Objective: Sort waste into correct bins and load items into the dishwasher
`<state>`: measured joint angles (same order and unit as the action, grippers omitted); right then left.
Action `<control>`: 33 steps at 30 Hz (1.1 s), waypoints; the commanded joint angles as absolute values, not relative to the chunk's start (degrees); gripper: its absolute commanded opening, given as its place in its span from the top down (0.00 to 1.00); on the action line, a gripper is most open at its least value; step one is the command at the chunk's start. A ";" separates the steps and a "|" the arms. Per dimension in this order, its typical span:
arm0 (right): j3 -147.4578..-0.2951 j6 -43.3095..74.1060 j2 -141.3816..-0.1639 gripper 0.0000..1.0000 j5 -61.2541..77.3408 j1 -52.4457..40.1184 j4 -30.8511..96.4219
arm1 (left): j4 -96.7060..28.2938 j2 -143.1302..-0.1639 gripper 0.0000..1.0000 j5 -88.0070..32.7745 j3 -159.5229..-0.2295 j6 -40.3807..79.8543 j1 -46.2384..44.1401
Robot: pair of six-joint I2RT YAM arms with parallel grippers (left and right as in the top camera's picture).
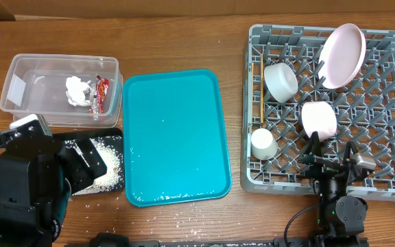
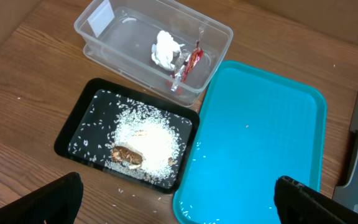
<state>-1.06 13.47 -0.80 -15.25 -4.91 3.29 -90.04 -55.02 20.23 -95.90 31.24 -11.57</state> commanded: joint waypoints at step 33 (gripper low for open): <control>-0.45 13.45 -0.16 0.00 -15.33 -4.80 3.18 | -4.19 -0.19 0.00 1.26 -0.27 13.26 -2.26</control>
